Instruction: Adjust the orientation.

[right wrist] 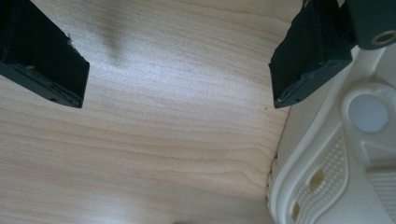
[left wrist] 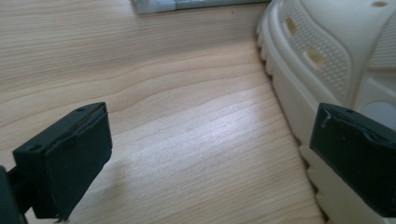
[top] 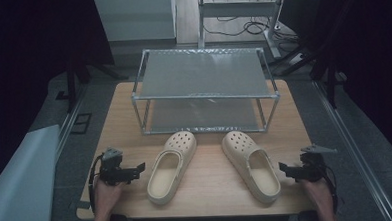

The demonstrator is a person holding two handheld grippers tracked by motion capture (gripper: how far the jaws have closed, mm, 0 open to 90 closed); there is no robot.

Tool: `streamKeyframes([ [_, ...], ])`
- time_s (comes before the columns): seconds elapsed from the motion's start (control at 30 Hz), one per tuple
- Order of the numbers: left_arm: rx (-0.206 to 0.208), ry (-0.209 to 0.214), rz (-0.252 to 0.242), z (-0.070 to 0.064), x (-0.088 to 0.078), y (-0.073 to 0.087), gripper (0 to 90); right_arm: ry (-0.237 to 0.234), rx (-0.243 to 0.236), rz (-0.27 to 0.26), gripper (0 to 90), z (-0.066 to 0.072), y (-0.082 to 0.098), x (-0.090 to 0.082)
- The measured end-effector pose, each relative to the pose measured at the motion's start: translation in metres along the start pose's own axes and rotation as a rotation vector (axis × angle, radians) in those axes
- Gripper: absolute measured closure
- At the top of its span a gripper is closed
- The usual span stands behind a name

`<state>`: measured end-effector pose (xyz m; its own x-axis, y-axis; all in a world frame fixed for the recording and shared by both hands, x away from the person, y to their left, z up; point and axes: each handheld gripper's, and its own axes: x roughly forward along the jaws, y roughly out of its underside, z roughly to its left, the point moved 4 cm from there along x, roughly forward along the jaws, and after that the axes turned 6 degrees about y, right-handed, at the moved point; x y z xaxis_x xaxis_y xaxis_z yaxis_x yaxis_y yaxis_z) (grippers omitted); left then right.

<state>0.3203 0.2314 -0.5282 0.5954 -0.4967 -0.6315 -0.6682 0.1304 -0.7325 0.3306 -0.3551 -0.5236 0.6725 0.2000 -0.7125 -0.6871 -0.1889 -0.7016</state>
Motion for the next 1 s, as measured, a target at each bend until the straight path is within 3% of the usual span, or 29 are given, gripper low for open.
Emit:
streamKeyframes([
  [0.13, 0.001, 0.02, -0.01, -0.001, 0.001, 0.0, 0.0, -0.005, -0.004, -0.011, 4.2, -0.001, 0.0, -0.001],
  [0.27, 0.019, 0.003, 0.007, -0.002, 0.003, -0.001, 0.0, -0.016, -0.016, -0.004, 4.1, 0.001, 0.001, 0.002],
  [0.47, 0.013, -0.003, 0.023, -0.003, 0.001, -0.002, 0.0, -0.019, -0.022, -0.005, 3.5, 0.002, 0.002, 0.003],
  [0.57, 0.004, 0.022, 0.03, -0.005, -0.001, -0.003, 2.3, -0.024, -0.017, -0.005, 3.3, 0.001, 0.002, 0.004],
  [0.8, 0.008, 0.033, 0.05, -0.011, -0.005, -0.006, 5.0, -0.029, -0.005, -0.004, 3.3, 0.001, 0.002, 0.004],
  [1.0, 0.049, 0.029, 0.056, -0.021, -0.009, -0.011, 7.1, -0.028, 0.005, -0.02, 5.2, 0.0, 0.001, 0.002],
])
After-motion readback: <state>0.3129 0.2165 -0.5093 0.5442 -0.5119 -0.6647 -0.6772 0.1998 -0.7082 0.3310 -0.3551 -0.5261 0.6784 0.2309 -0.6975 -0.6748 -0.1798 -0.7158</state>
